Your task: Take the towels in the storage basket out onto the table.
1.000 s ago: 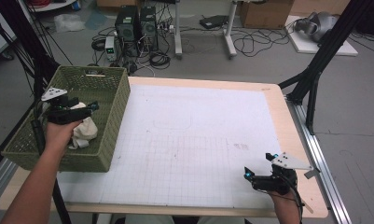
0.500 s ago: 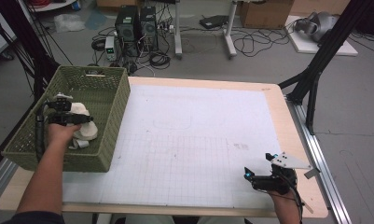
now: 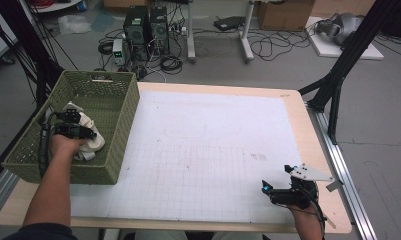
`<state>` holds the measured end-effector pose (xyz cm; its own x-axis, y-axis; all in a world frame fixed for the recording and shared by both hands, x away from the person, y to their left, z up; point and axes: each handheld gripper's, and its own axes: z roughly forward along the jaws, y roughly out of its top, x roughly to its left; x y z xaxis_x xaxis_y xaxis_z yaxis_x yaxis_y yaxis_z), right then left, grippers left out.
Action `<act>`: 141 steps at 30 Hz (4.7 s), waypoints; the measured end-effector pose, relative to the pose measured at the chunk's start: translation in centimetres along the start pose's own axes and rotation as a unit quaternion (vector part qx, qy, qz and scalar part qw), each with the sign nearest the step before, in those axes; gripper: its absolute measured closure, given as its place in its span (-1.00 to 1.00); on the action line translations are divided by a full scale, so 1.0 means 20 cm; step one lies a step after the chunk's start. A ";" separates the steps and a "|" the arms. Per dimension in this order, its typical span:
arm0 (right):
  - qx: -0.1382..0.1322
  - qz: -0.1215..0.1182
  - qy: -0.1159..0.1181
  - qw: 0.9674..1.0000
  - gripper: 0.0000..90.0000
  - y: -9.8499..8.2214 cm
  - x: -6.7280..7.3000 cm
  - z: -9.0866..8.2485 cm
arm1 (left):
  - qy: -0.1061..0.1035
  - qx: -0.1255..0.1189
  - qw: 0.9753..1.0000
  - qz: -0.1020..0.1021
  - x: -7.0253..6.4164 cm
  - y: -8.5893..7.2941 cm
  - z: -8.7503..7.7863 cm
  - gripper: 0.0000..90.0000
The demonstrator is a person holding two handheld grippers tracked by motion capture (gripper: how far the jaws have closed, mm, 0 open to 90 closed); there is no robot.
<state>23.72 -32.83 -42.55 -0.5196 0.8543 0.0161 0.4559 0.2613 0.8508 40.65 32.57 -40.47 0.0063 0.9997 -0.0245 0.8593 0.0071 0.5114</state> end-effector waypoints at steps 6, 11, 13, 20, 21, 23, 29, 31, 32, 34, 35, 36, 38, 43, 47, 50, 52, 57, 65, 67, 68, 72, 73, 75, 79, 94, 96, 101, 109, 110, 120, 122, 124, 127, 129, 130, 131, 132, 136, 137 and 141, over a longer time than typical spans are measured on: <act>-0.004 0.004 -0.002 1.000 -0.97 0.00 -0.01 -0.01 | -0.014 -0.058 0.997 -0.043 0.03 0.02 -0.07 0.56; -0.007 0.012 -0.006 1.000 -0.97 -0.01 -0.01 -0.03 | -0.037 -0.130 0.988 -0.072 0.06 0.01 -0.14 0.55; -0.008 0.012 -0.006 1.000 -0.97 -0.01 -0.01 -0.03 | -0.040 -0.146 0.986 -0.074 0.07 0.01 -0.16 0.55; -0.004 0.011 -0.004 1.000 -0.97 -0.01 0.00 -0.02 | -0.050 -0.201 0.976 -0.063 0.05 0.01 -0.22 0.56; -0.004 0.011 -0.005 1.000 -0.97 -0.01 0.00 -0.02 | -0.053 -0.213 0.974 -0.062 0.05 0.01 -0.24 0.56; -0.004 0.010 -0.005 1.000 -0.97 -0.01 -0.01 -0.02 | -0.056 -0.236 0.968 -0.060 0.05 0.00 -0.26 0.56; -0.004 0.009 -0.004 1.000 -0.97 0.00 0.00 -0.02 | -0.094 -0.281 0.953 -0.070 0.08 -0.01 -0.35 0.56; -0.002 0.011 -0.002 1.000 -0.97 0.00 0.00 -0.01 | -0.101 -0.287 0.951 -0.063 0.08 -0.02 -0.38 0.56; -0.001 0.010 -0.003 1.000 -0.97 0.00 0.00 -0.01 | -0.104 -0.289 0.950 -0.060 0.09 -0.02 -0.39 0.56; -0.001 0.008 0.000 1.000 -0.97 0.00 0.00 0.00 | -0.115 -0.298 0.946 -0.059 0.08 -0.02 -0.42 0.56; 0.000 0.008 0.000 1.000 -0.97 0.00 0.01 0.00 | -0.124 -0.304 0.943 -0.058 0.08 -0.02 -0.44 0.56; 0.000 0.009 0.001 1.000 -0.97 0.01 0.01 0.00 | -0.127 -0.309 0.941 -0.055 0.07 -0.02 -0.46 0.56; 0.002 0.008 0.002 1.000 -0.97 0.01 0.01 0.01 | -0.134 -0.318 0.937 -0.049 0.06 -0.02 -0.49 0.56; 0.001 0.004 0.002 1.000 -0.97 0.01 0.01 0.01 | -0.146 -0.339 0.929 -0.026 0.01 -0.01 -0.57 0.56; 0.002 0.006 0.003 1.000 -0.97 0.01 0.02 0.01 | -0.145 -0.354 0.924 -0.012 -0.02 -0.01 -0.62 0.56; 0.000 0.004 0.004 1.000 -0.97 0.01 0.01 0.01 | -0.160 -0.366 0.916 -0.012 -0.06 0.00 -0.65 0.56; 0.000 0.003 0.002 1.000 -0.97 0.01 0.02 0.01 | -0.174 -0.374 0.911 -0.007 -0.09 0.00 -0.67 0.56; 0.001 0.005 0.002 1.000 -0.97 0.01 0.02 0.01 | -0.207 -0.385 0.899 0.023 -0.21 0.01 -0.73 0.55; -0.001 0.005 0.002 1.000 -0.96 0.02 0.02 0.00 | -0.263 -0.383 0.883 0.069 -0.42 -0.01 -0.76 0.55; -0.001 0.007 0.003 1.000 -0.96 0.02 0.02 0.00 | -0.274 -0.377 0.881 0.085 -0.48 -0.02 -0.76 0.55; -0.002 0.006 0.003 1.000 -0.96 0.02 0.02 0.00 | -0.277 -0.375 0.880 0.093 -0.50 -0.02 -0.76 0.55; -0.002 0.003 0.003 1.000 -0.96 0.02 0.02 0.00 | -0.293 -0.362 0.877 0.117 -0.61 -0.03 -0.74 0.55; -0.002 0.003 0.003 1.000 -0.96 0.02 0.02 0.00 | -0.299 -0.358 0.876 0.120 -0.65 -0.04 -0.73 0.55; -0.003 0.005 0.003 1.000 -0.96 0.02 0.02 0.00 | -0.306 -0.350 0.876 0.129 -0.70 -0.04 -0.71 0.55; -0.002 0.005 0.003 1.000 -0.96 0.02 0.01 0.00 | -0.318 -0.340 0.874 0.142 -0.79 -0.06 -0.67 0.55; -0.005 0.004 0.005 1.000 -0.96 0.02 0.01 0.00 | -0.347 -0.268 0.874 0.210 -1.20 -0.15 -0.44 0.54; -0.004 0.006 0.005 1.000 -0.96 0.01 0.01 0.00 | -0.351 -0.259 0.873 0.215 -1.25 -0.17 -0.42 0.54; -0.003 0.008 0.005 1.000 -0.96 0.01 0.01 0.00 | -0.361 -0.250 0.868 0.234 -1.34 -0.19 -0.36 0.54; -0.004 0.008 0.005 1.000 -0.96 0.01 0.00 0.00 | -0.376 -0.221 0.865 0.249 -1.45 -0.22 -0.24 0.53; -0.005 0.006 0.006 1.000 -0.96 0.01 0.00 0.00 | -0.377 -0.219 0.864 0.253 -1.47 -0.23 -0.23 0.52; -0.003 0.007 0.008 1.000 -0.96 0.02 0.00 0.01 | -0.364 -0.166 0.884 0.241 -1.55 -0.27 -0.07 -0.29; -0.002 0.007 0.008 1.000 -0.96 0.02 0.00 0.01 | -0.358 -0.171 0.889 0.231 -1.54 -0.27 -0.07 -0.53; -0.002 0.008 0.005 1.000 -0.96 0.01 -0.01 0.01 | -0.354 -0.179 0.890 0.226 -1.51 -0.26 -0.10 -0.53; -0.001 0.007 0.005 1.000 -0.96 0.01 -0.01 0.01 | -0.359 -0.209 0.884 0.216 -1.44 -0.25 -0.16 -0.53; 0.001 0.007 0.004 1.000 -0.96 0.01 -0.01 0.01 | -0.364 -0.225 0.879 0.210 -1.40 -0.26 -0.19 -0.53; 0.002 0.004 0.003 1.000 -0.96 0.01 -0.01 0.02 | -0.364 -0.232 0.877 0.212 -1.37 -0.26 -0.20 -0.53; 0.002 0.004 0.004 1.000 -0.96 0.01 0.00 0.02 | -0.363 -0.237 0.876 0.210 -1.35 -0.27 -0.21 -0.53; 0.004 0.004 0.004 1.000 -0.96 0.02 0.00 0.02 | -0.362 -0.239 0.876 0.209 -1.33 -0.27 -0.21 -0.53; 0.004 0.001 0.004 1.000 -0.96 0.02 0.01 0.02 | -0.353 -0.244 0.879 0.206 -1.24 -0.32 -0.20 -0.53; 0.005 0.001 0.004 1.000 -0.96 0.02 0.01 0.03 | -0.350 -0.245 0.880 0.206 -1.20 -0.34 -0.19 -0.52; 0.006 -0.012 0.001 1.000 -0.91 0.02 0.01 0.03 | -0.339 -0.260 0.884 0.190 -1.09 -0.41 -0.17 -0.50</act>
<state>24.13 -32.25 -42.46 -0.5323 0.8466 -0.0034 0.4512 0.2871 0.8450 31.63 10.71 -41.22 0.7009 0.6888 -0.1852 0.3790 -0.1398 0.9148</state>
